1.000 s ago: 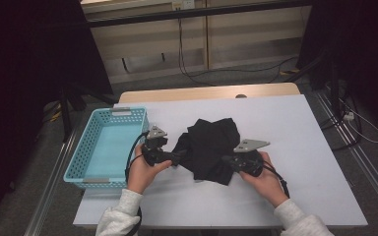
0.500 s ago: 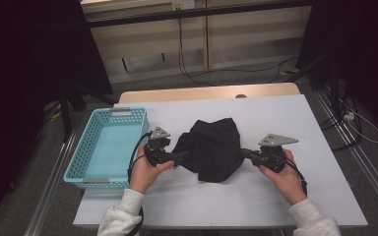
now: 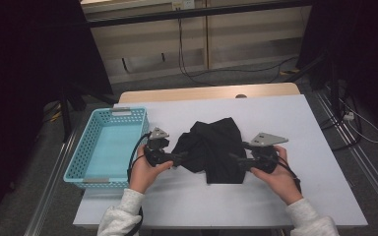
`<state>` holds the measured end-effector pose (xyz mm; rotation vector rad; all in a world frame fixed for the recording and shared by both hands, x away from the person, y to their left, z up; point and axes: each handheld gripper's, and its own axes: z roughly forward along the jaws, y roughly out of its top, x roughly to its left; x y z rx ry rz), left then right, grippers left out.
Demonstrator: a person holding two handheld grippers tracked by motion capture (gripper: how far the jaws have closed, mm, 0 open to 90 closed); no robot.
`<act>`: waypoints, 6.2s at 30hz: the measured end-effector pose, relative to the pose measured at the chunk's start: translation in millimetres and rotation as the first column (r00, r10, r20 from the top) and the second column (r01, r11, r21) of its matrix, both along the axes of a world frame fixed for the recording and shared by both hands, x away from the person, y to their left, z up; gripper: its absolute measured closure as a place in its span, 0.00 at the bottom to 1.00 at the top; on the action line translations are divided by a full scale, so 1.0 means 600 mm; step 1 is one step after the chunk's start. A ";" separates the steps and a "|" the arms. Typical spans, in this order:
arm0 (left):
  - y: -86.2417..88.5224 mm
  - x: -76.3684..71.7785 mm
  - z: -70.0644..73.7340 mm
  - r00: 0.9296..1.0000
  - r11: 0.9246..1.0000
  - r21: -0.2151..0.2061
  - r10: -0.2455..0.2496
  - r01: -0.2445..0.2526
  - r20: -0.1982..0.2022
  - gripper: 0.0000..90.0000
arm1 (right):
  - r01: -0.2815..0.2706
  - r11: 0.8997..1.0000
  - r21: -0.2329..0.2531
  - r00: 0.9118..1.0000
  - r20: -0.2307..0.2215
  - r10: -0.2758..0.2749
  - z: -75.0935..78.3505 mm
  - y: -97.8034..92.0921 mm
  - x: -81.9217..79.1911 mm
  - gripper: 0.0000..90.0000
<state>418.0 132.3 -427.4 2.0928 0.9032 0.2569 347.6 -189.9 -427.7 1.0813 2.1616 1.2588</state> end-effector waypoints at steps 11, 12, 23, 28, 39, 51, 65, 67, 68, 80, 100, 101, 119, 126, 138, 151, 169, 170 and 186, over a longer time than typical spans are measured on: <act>0.003 -0.003 -0.007 1.000 1.000 -0.001 0.006 -0.006 -0.017 0.10 | -0.021 0.996 -0.085 0.998 -0.062 0.016 -0.038 0.084 0.043 0.34; 0.004 -0.003 -0.007 1.000 1.000 -0.001 0.006 -0.006 -0.021 0.10 | -0.023 0.995 -0.094 0.997 -0.077 0.016 -0.043 0.087 0.046 0.39; 0.000 -0.002 -0.004 1.000 1.000 0.004 -0.007 0.007 -0.013 0.10 | -0.001 0.995 -0.098 0.998 -0.061 -0.005 -0.025 0.060 0.046 1.00; 0.001 0.000 0.002 1.000 1.000 -0.010 -0.005 0.005 -0.005 0.10 | 0.032 0.999 -0.032 0.998 -0.052 -0.034 -0.005 0.014 0.036 1.00; -0.005 0.002 -0.001 1.000 1.000 -0.011 -0.013 0.013 -0.013 0.10 | 0.122 0.986 -0.115 0.991 -0.040 -0.128 -0.011 -0.055 0.024 1.00; 0.002 0.002 0.001 1.000 1.000 -0.005 -0.008 0.008 -0.011 0.10 | 0.240 0.950 -0.198 0.967 -0.043 -0.253 -0.032 -0.081 0.030 0.75; 0.007 0.000 0.000 1.000 1.000 -0.015 -0.003 0.003 -0.006 0.11 | 0.051 0.975 -0.214 0.999 0.027 -0.046 -0.010 0.037 0.033 0.47; 0.007 -0.001 -0.001 1.000 1.000 -0.020 -0.017 0.017 -0.021 0.15 | 0.042 0.972 -0.231 0.999 0.018 -0.039 -0.015 0.046 0.034 0.47; 0.007 -0.001 -0.002 1.000 1.000 -0.014 -0.020 0.019 -0.023 0.16 | 0.042 0.968 -0.246 0.999 0.009 -0.041 -0.019 0.047 0.036 0.47; 0.000 -0.003 -0.009 0.997 0.999 -0.009 -0.045 0.044 -0.056 0.33 | 0.041 0.975 -0.219 0.993 -0.096 -0.063 -0.050 0.033 0.038 0.66; -0.010 -0.009 -0.035 0.994 0.995 0.080 -0.048 0.055 -0.097 0.83 | 0.057 0.989 -0.139 0.990 -0.120 -0.074 -0.024 -0.033 0.028 0.99; -0.011 -0.010 -0.034 0.993 0.996 0.074 -0.051 0.059 -0.107 0.87 | 0.050 0.989 -0.138 0.990 -0.123 -0.067 -0.024 -0.030 0.027 0.99; -0.047 -0.039 0.029 0.990 0.988 -0.076 -0.139 0.137 -0.023 0.95 | -0.087 0.986 -0.142 0.995 -0.055 0.080 -0.014 0.006 0.017 0.86; -0.073 -0.049 0.011 0.980 0.978 -0.084 -0.194 0.191 -0.041 0.95 | -0.056 0.987 -0.152 0.997 -0.056 0.048 -0.018 0.008 0.019 0.78; -0.058 -0.044 0.015 0.986 0.985 -0.059 -0.165 0.164 -0.024 0.44 | -0.019 0.992 -0.125 1.000 -0.027 0.016 -0.016 0.012 0.023 0.57; -0.010 -0.025 0.021 1.000 0.999 -0.042 -0.023 0.023 -0.001 0.27 | -0.028 0.990 -0.135 0.999 -0.049 0.021 -0.018 0.029 0.030 0.49; 0.010 0.010 -0.018 0.995 0.995 0.040 0.091 -0.090 -0.036 0.22 | -0.020 0.991 -0.130 0.998 -0.057 0.012 -0.016 0.028 0.020 0.40; 0.010 0.011 -0.021 0.994 0.994 0.043 0.102 -0.100 -0.042 0.22 | -0.024 0.992 -0.126 0.998 -0.058 0.017 -0.016 0.028 0.019 0.40; 0.015 0.021 -0.048 0.988 0.980 0.126 0.155 -0.153 -0.008 0.31 | -0.036 0.993 -0.108 0.998 -0.057 0.030 -0.015 0.028 0.016 0.36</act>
